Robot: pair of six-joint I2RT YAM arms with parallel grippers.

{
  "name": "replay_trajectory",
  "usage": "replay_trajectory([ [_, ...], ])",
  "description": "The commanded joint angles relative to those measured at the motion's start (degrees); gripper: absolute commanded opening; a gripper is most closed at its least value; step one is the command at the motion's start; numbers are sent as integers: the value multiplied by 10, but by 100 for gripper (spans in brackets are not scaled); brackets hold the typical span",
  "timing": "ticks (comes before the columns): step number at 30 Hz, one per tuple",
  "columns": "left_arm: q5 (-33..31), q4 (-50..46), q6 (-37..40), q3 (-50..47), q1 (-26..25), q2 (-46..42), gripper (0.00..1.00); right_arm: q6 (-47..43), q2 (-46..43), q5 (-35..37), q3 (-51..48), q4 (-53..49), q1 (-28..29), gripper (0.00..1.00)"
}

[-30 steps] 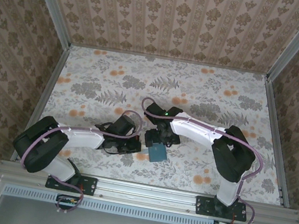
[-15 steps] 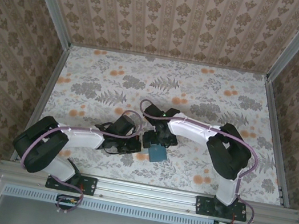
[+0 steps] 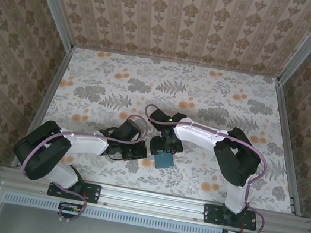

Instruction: Take the credit cards out of the card holder

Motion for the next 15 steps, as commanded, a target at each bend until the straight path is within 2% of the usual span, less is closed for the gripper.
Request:
replay_trajectory([
  [1,-13,-22,4,-11,0,12,4,2,-17,1,-8,-12,3,79],
  [15,-15,-25,2,-12,0,11,4,-3,-43,24,-4,-37,3,79],
])
